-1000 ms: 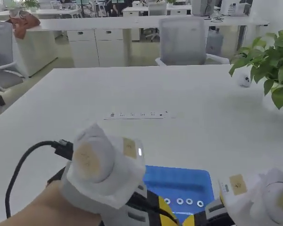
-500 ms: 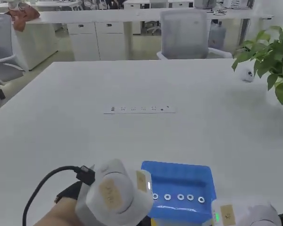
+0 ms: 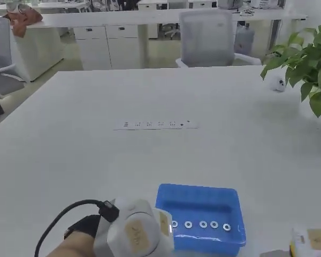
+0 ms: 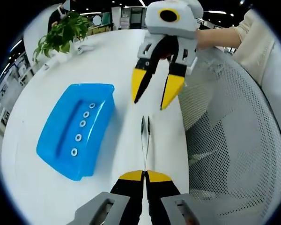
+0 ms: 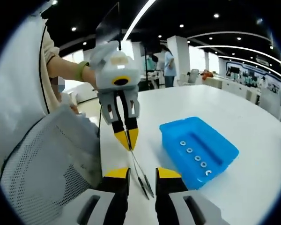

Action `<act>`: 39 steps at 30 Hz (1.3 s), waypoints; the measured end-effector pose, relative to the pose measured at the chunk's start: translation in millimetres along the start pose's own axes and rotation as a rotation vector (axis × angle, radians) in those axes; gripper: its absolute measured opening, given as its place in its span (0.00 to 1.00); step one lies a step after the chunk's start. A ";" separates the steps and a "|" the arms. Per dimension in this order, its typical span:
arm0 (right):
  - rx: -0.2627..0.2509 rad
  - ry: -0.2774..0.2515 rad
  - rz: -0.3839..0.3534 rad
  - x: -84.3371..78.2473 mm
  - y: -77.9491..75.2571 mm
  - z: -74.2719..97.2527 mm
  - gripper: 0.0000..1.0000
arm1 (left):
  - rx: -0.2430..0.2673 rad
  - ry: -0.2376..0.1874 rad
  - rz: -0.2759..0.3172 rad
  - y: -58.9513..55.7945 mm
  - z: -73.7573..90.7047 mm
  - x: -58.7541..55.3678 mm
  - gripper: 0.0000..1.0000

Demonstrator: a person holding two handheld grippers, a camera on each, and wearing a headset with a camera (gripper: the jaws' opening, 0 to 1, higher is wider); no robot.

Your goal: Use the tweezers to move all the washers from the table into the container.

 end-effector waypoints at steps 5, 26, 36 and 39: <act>-0.075 -0.015 -0.012 -0.2 -4.0 35.4 0.26 | -0.009 0.074 0.012 -0.9 -9.9 -3.4 0.00; -0.426 -0.193 -0.044 6.1 2.7 108.5 0.53 | 0.025 0.189 0.051 -5.7 -18.9 -10.8 0.00; -0.554 -0.235 -0.083 7.2 -10.6 121.2 0.70 | 0.232 -0.226 0.417 -18.4 32.4 -21.3 0.33; -0.632 -0.268 -0.107 9.5 -16.0 130.7 0.81 | 0.340 -0.466 0.557 -25.4 66.4 -26.4 0.55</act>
Point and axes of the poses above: the centre of the closed fingertips' face, and the gripper's own axes: z roughly backward along the fingers, y roughly to its left, x roughly out of its top, the point moved 6 cm from there along z, roughly backward along the fingers, and after that the axes turned 5 degrees about z, right-handed, at the moved point
